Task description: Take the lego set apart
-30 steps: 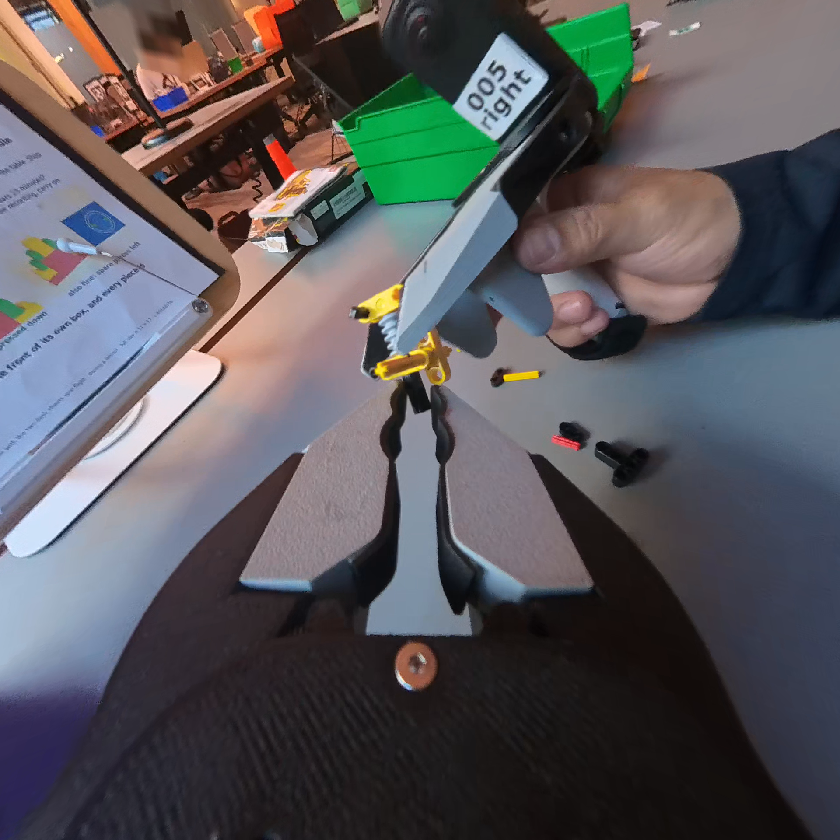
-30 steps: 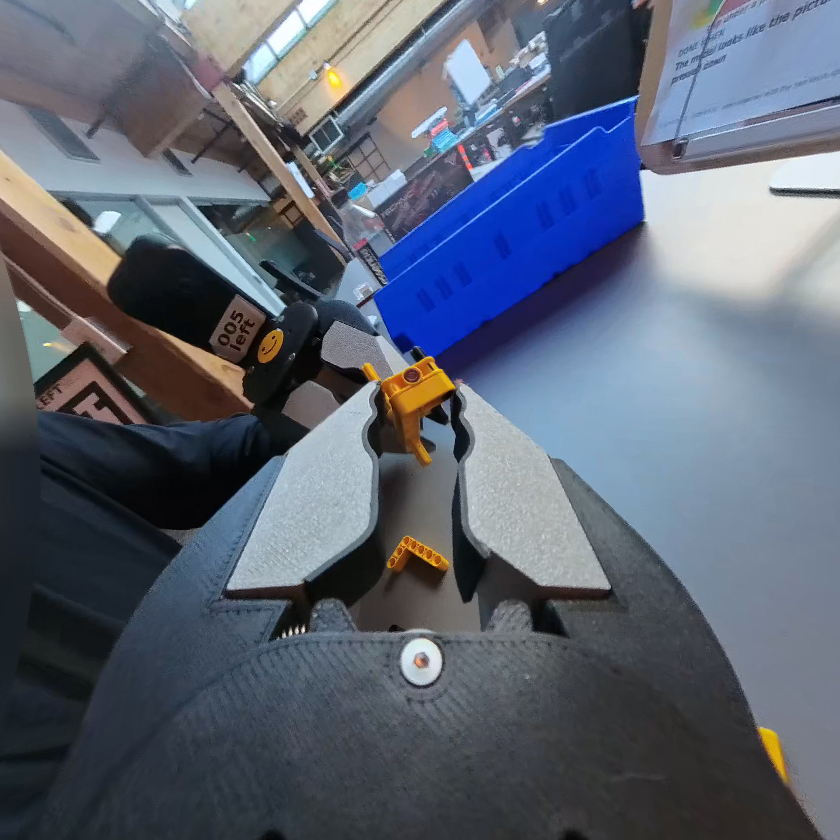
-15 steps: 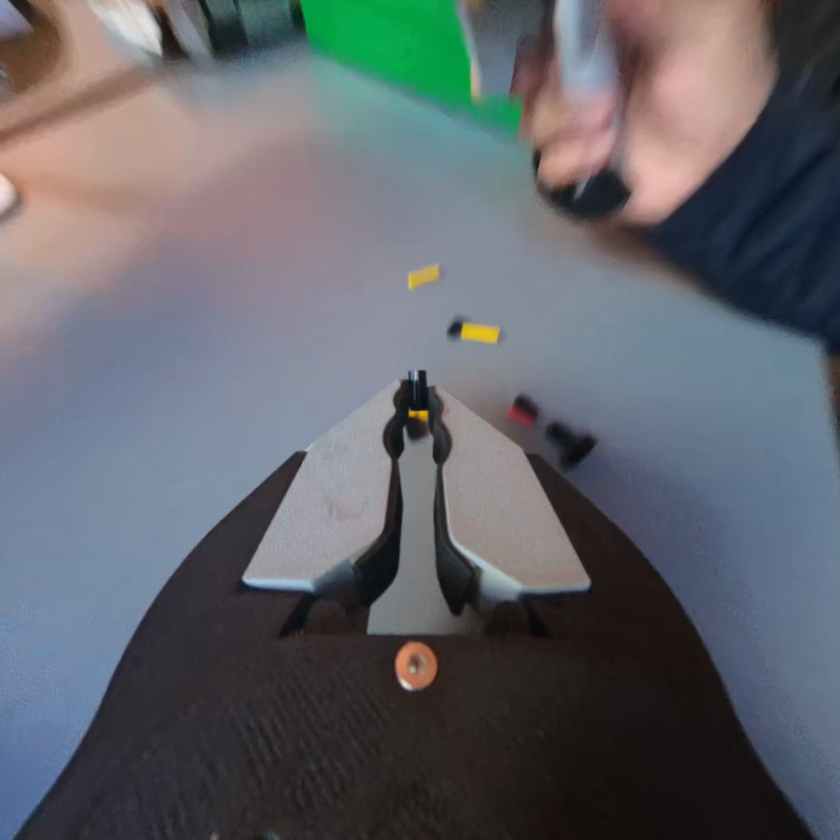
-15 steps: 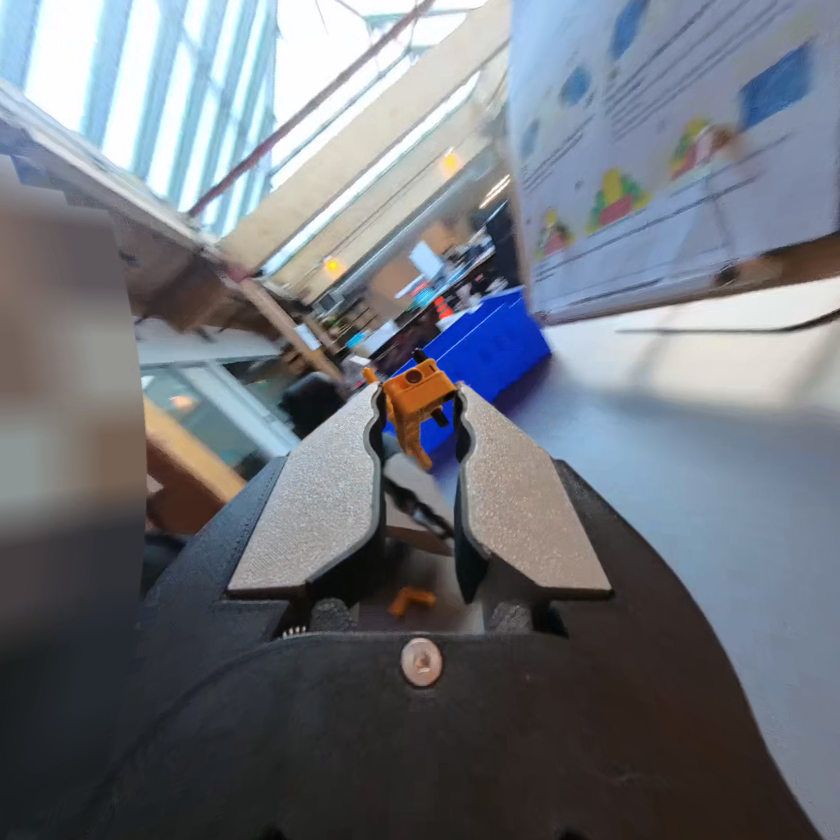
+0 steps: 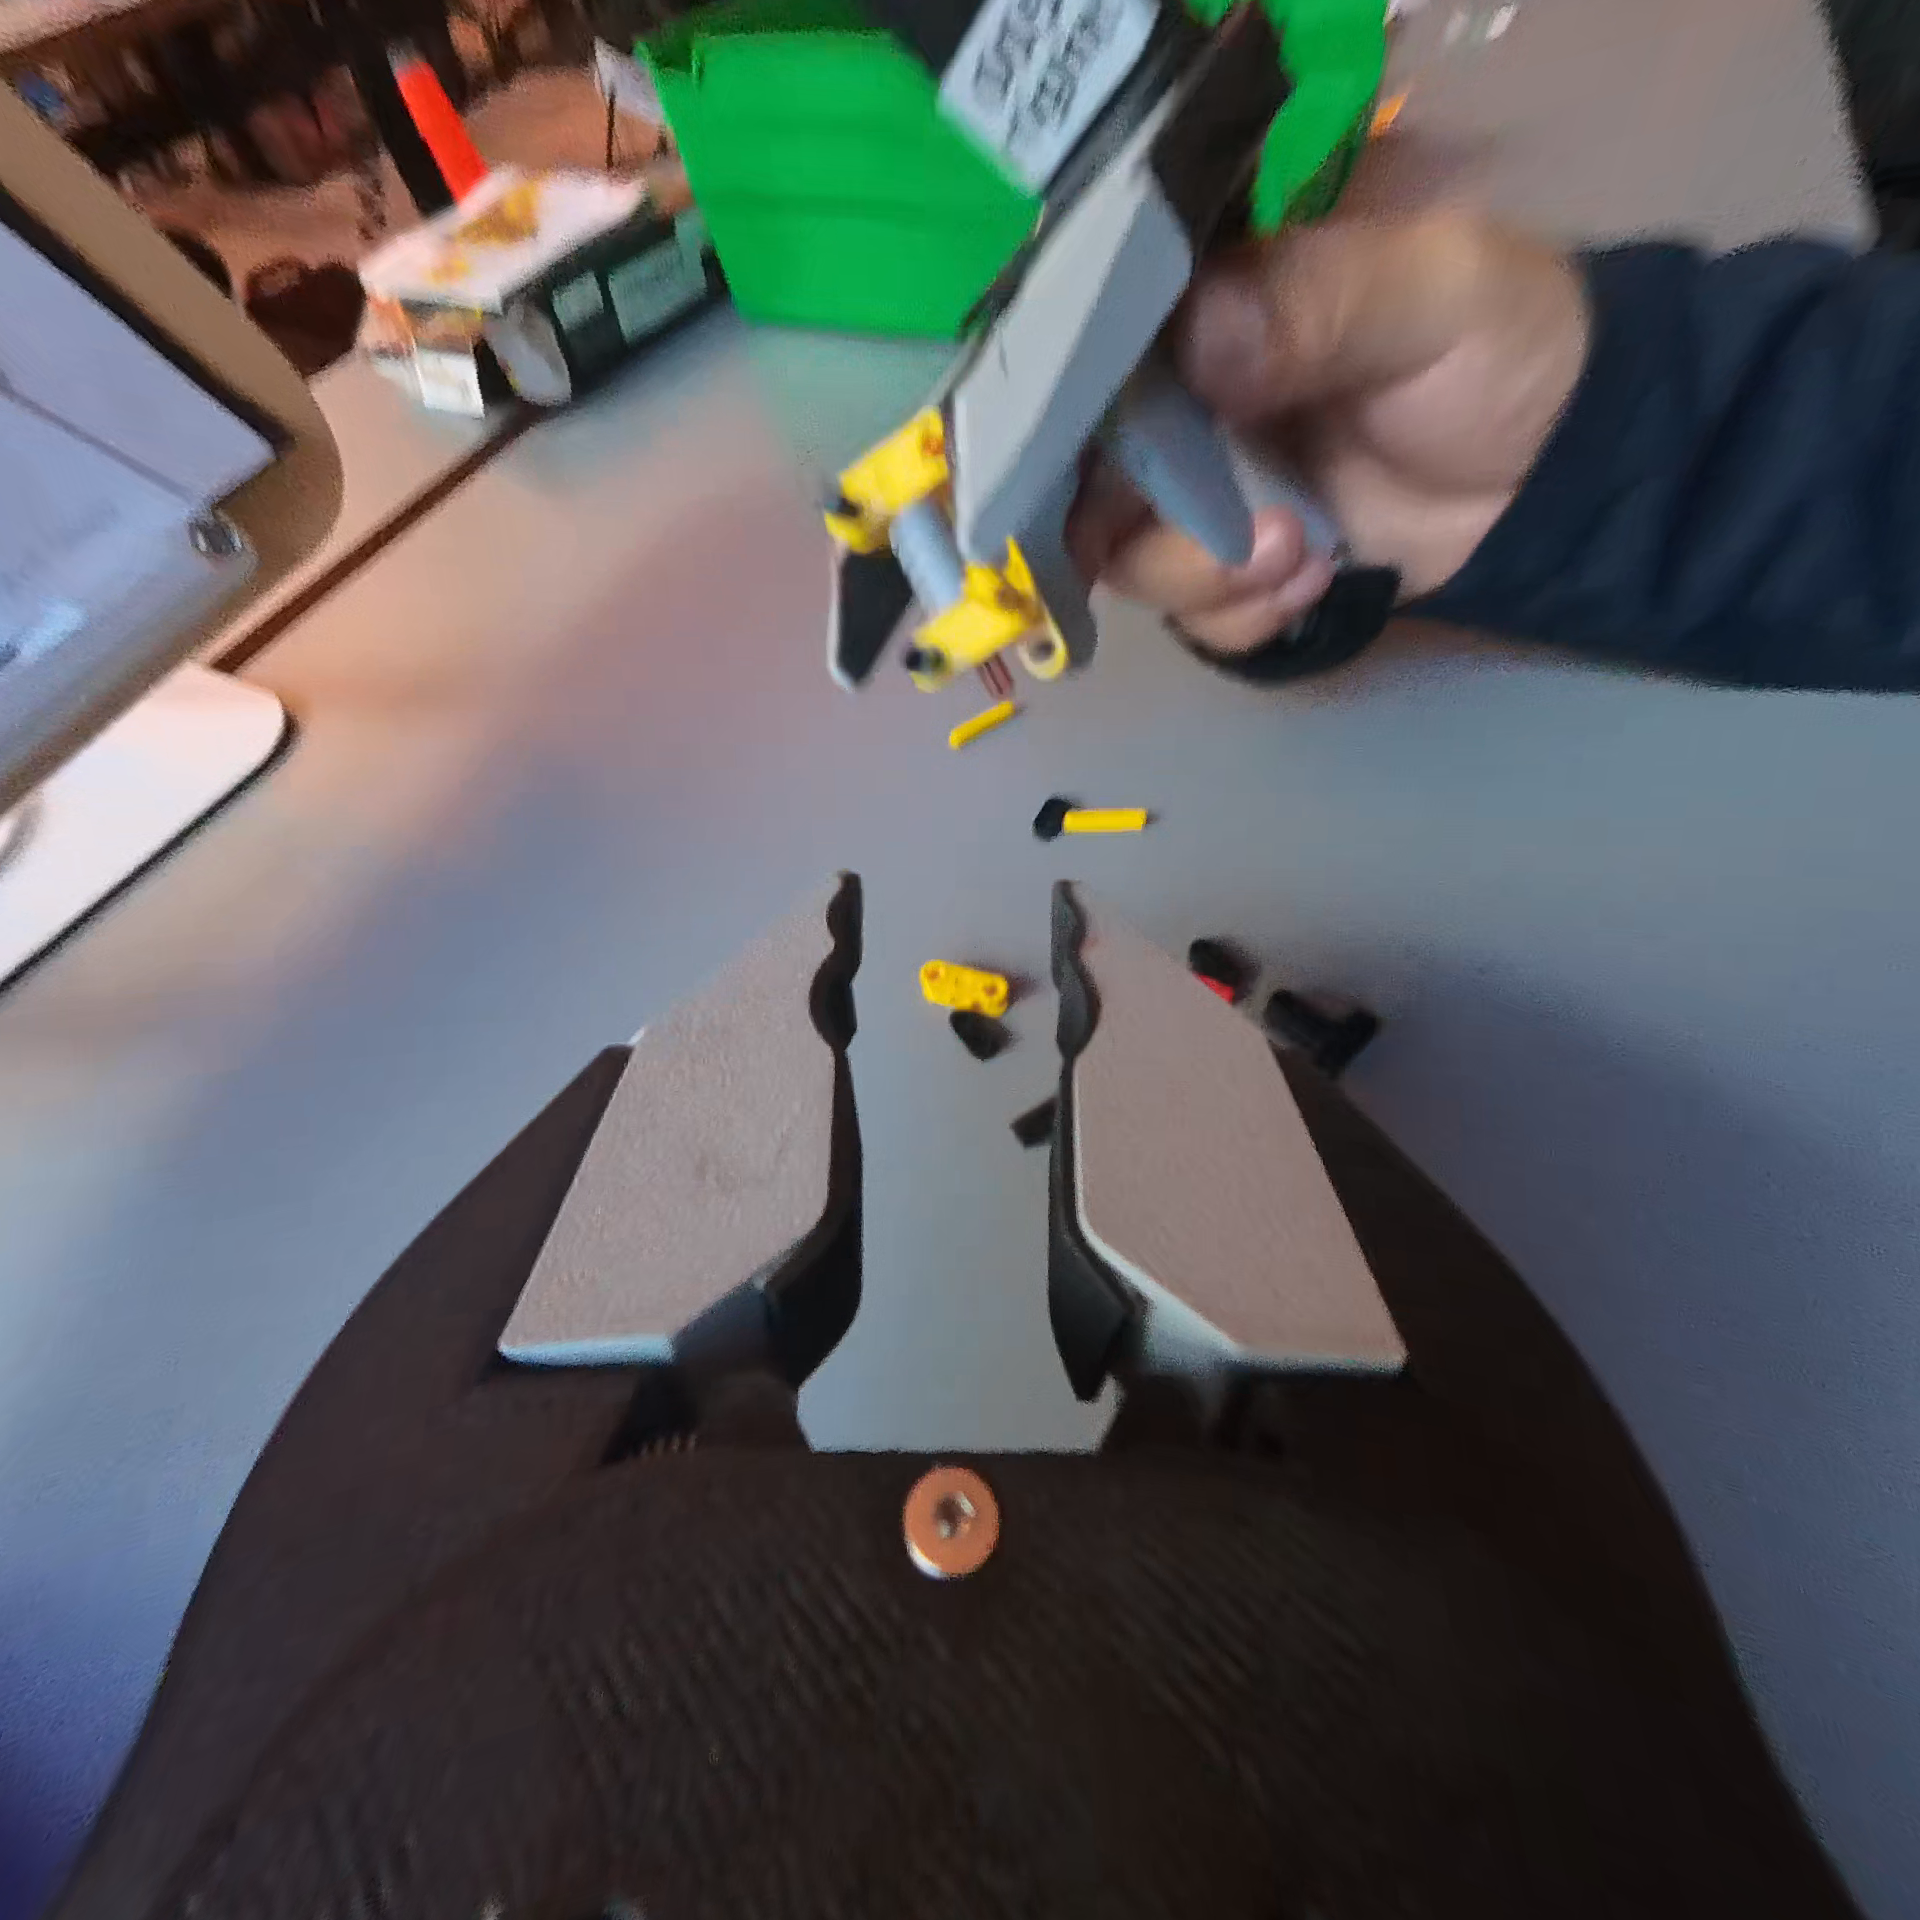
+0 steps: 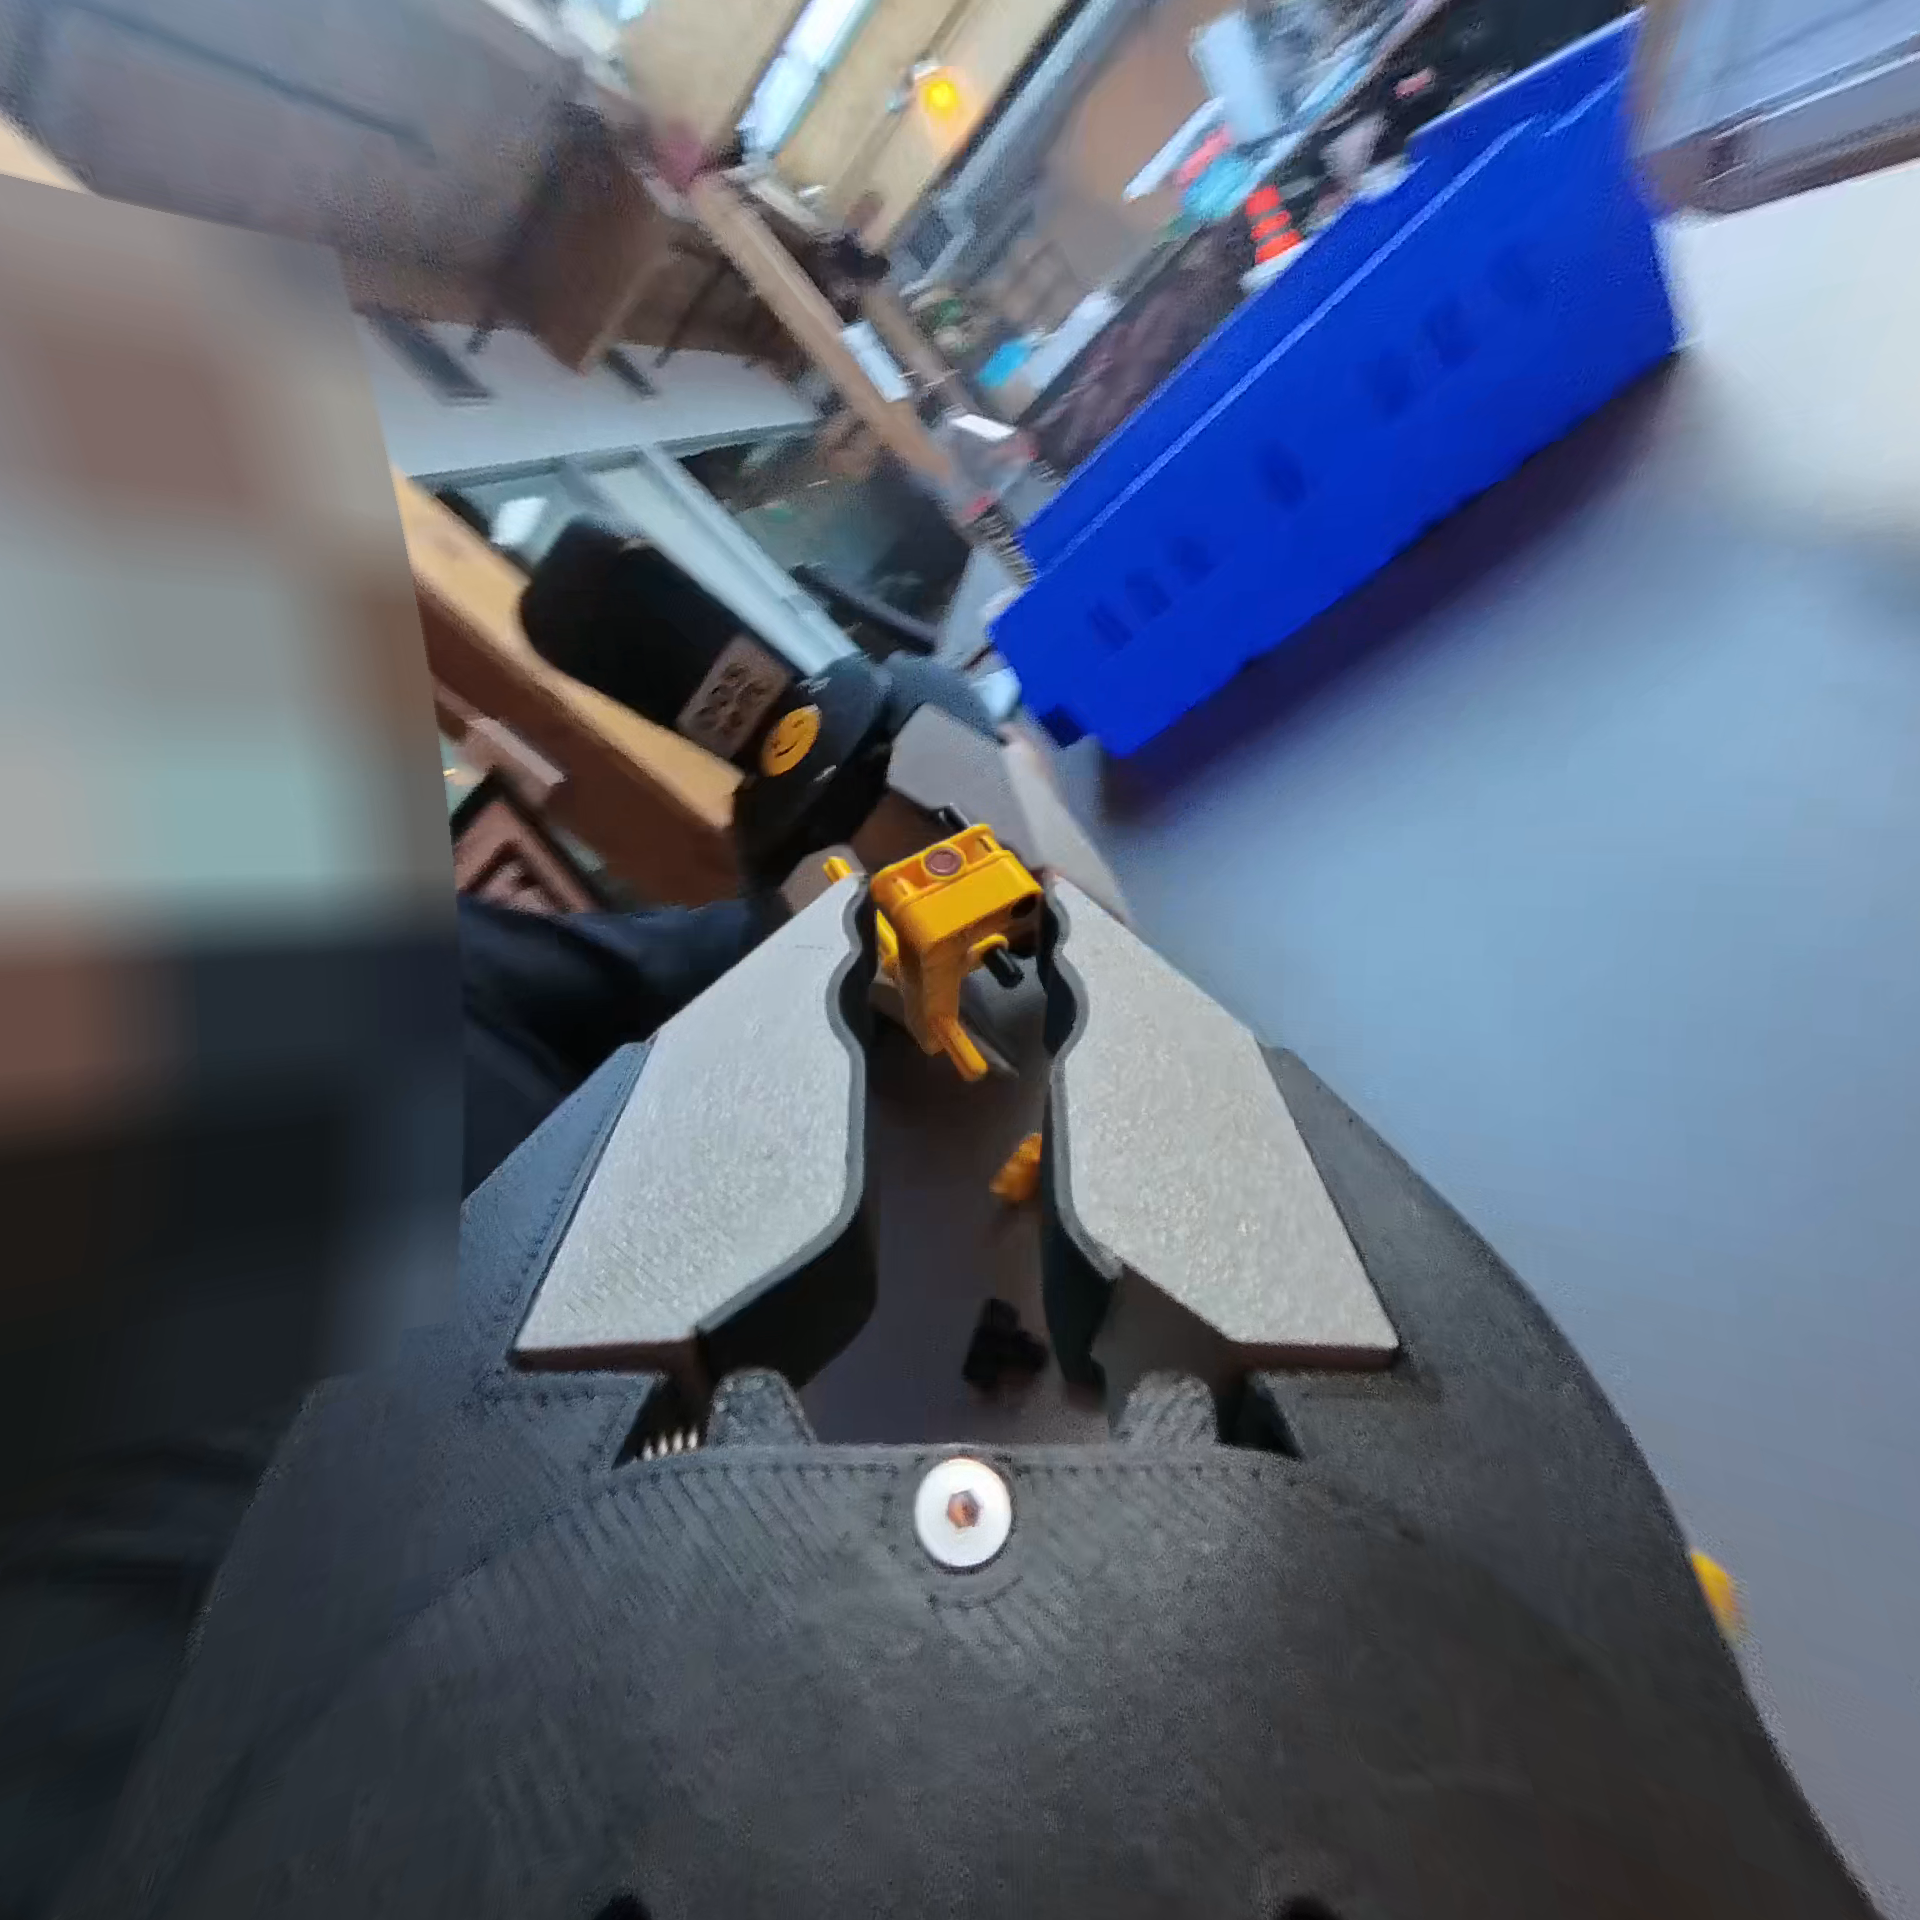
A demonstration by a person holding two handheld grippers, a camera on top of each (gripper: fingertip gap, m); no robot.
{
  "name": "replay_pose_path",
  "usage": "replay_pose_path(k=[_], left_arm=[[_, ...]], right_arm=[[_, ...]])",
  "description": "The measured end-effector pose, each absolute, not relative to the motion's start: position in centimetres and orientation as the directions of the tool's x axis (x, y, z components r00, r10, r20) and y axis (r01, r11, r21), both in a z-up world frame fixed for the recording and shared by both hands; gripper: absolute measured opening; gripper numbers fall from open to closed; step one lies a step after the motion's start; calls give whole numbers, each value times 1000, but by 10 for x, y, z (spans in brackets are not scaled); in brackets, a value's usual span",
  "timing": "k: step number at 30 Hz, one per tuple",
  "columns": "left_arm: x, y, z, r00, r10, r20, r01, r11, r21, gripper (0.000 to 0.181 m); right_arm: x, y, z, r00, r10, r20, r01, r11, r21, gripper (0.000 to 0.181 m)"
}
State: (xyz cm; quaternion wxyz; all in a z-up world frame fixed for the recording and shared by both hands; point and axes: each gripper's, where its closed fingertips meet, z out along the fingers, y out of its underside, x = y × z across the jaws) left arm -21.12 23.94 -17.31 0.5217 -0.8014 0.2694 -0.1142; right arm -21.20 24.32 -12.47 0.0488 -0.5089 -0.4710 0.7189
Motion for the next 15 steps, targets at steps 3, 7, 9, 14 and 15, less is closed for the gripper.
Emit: replay_pose_path(k=[3, 7, 9, 14, 15], left_arm=[[-204, 234, -155, 808, -586, -57, -249, -252, -935, 34], [-191, 222, -154, 747, -657, 96, -157, -315, -936, 6], [-195, 225, -155, 759, -634, 148, -111, -350, -930, 5], [-202, 229, -157, 762, -602, 239, -27, -398, -917, 16], [-200, 228, -154, 750, -607, 262, 0, -396, -918, 16]], right_arm=[[-216, 229, -127, -517, 499, -695, 436, -545, -716, 27], [-221, 235, -136, -482, 555, -679, 414, -538, -734, 27], [-222, 233, -133, -492, 565, -663, 391, -536, -748, 27], [-227, 233, -131, -461, 664, -589, 330, -488, -808, 27], [-227, 233, -130, -461, 671, -581, 317, -487, -814, 27]])
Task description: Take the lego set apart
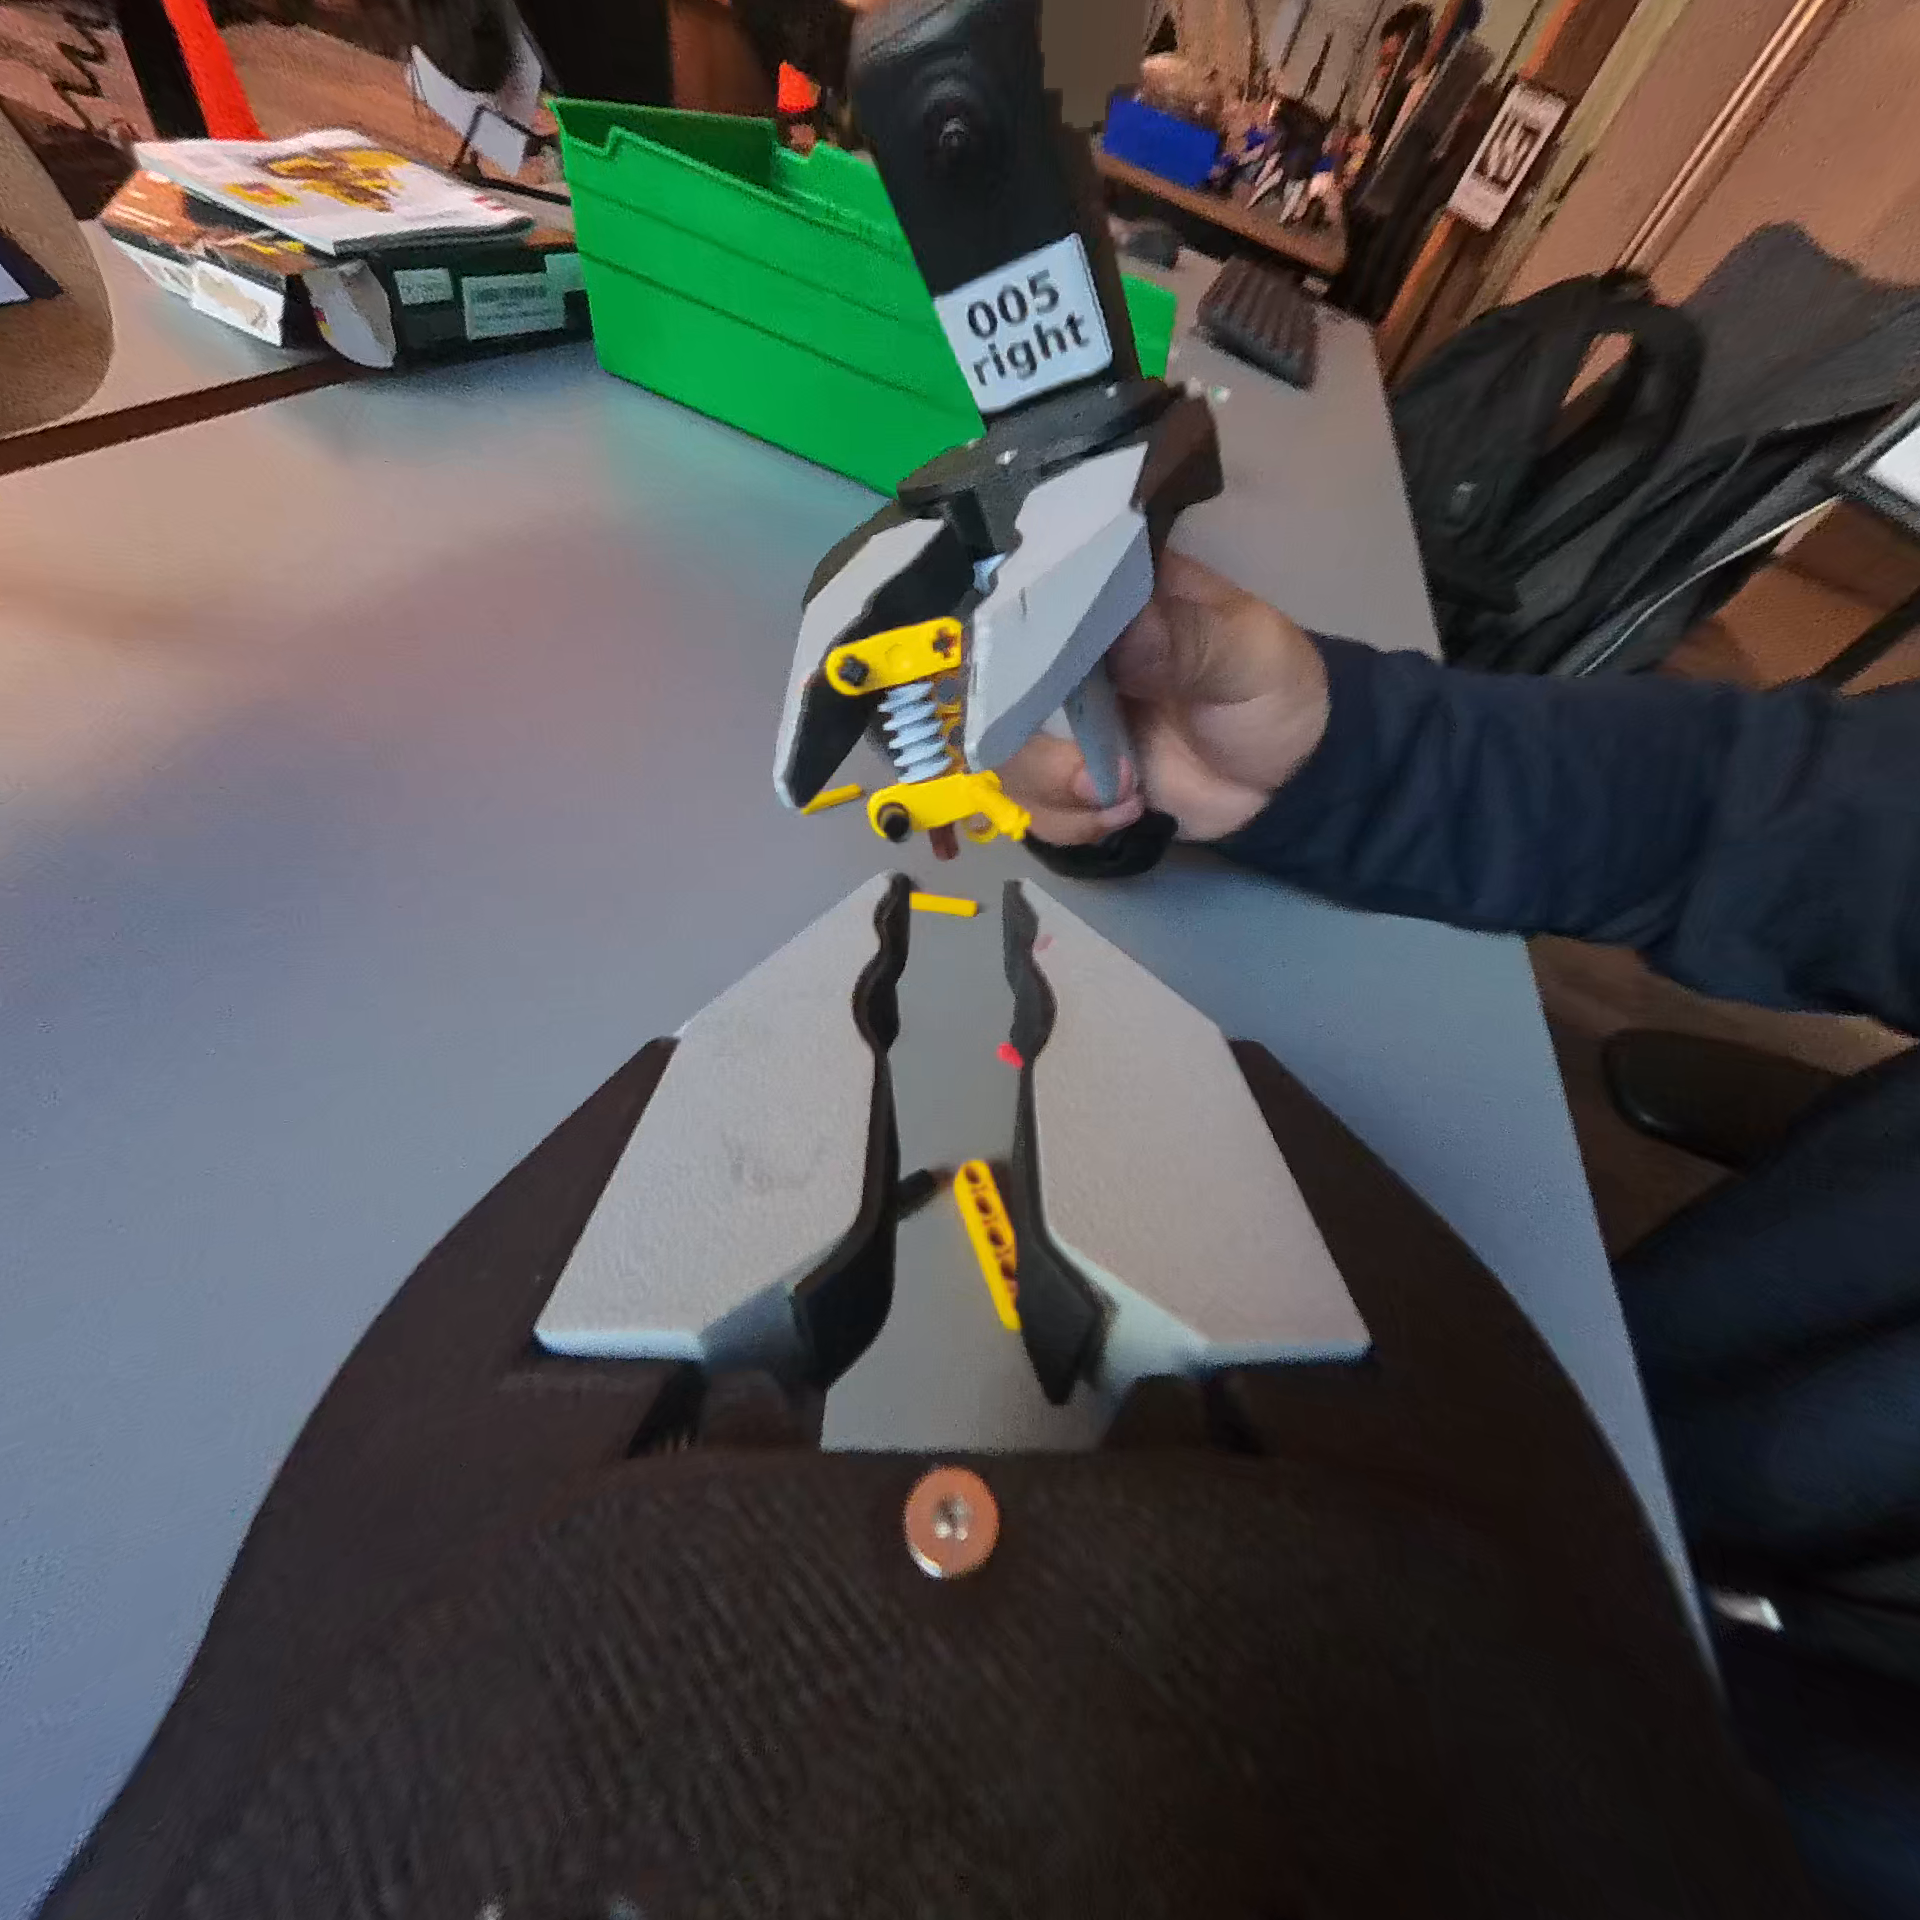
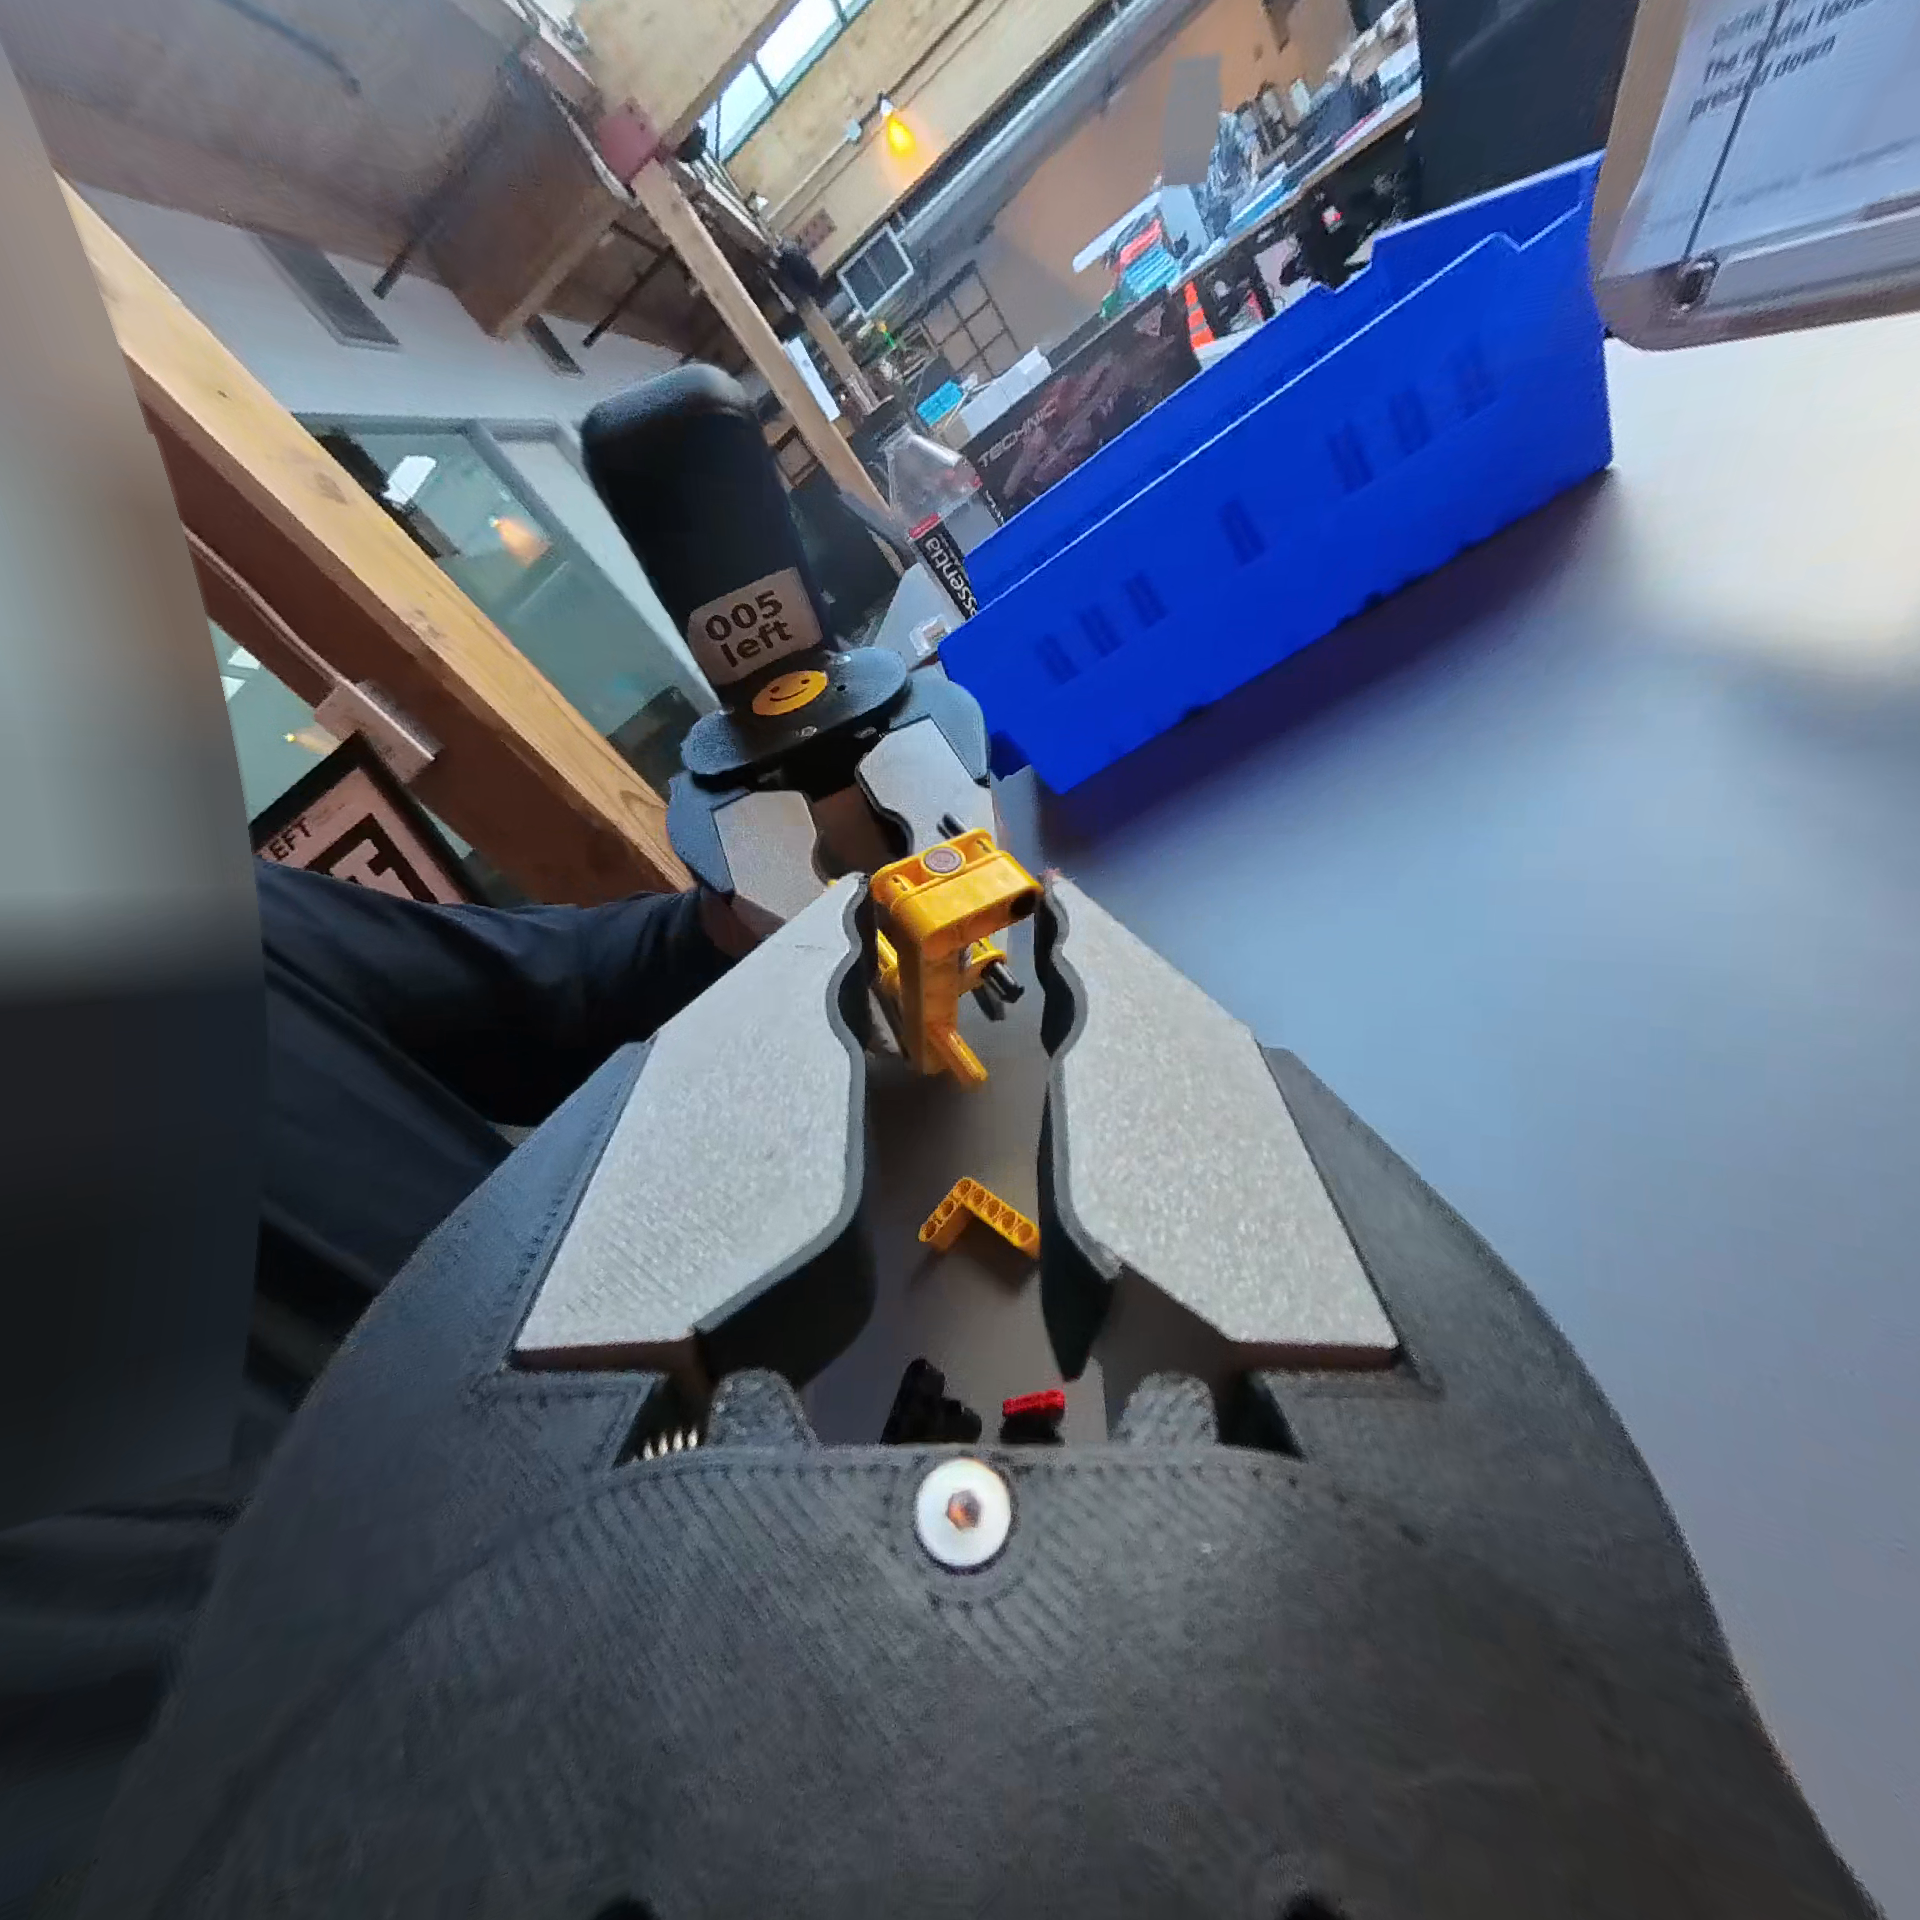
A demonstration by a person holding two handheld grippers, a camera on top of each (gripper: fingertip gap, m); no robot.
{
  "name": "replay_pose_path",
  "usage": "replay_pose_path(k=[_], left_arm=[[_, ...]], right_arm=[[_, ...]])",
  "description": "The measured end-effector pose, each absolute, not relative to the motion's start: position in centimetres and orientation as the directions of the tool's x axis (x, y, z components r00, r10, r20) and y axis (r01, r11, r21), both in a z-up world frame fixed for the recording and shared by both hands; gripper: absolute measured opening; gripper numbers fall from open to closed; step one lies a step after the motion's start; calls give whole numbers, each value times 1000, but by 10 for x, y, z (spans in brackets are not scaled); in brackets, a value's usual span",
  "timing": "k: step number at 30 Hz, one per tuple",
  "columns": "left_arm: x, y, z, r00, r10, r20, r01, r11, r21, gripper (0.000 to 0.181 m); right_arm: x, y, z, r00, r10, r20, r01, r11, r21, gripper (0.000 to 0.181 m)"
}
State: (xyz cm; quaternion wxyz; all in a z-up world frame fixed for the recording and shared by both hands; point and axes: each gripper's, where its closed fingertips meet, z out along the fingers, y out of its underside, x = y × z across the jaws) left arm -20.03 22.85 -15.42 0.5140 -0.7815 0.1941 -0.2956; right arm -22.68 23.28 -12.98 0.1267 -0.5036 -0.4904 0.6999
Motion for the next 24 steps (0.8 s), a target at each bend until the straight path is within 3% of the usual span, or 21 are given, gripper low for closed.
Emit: replay_pose_path(k=[5, 14, 18, 21, 24], left_arm=[[-203, 228, -147, 721, -609, 331, 88, -393, -915, 3], [-212, 231, -141, 735, -571, 364, 155, -382, -911, 1], [-198, 226, -172, 746, -590, 310, 14, -451, -893, 0], [-182, 226, -174, 663, -626, 410, 51, -509, -859, 0], [-188, 232, -183, 731, -619, 288, -50, -470, -881, 0]], right_arm=[[-228, 227, -129, -474, 666, -576, 302, -491, -817, 27], [-231, 238, -126, -386, 707, -592, 245, -540, -805, 25], [-201, 303, -78, -355, 705, -614, -63, -673, -737, 24], [-184, 312, -79, -413, 642, -646, 5, -708, -706, 25], [-192, 299, -88, -439, 580, -686, 102, -726, -680, 26]])
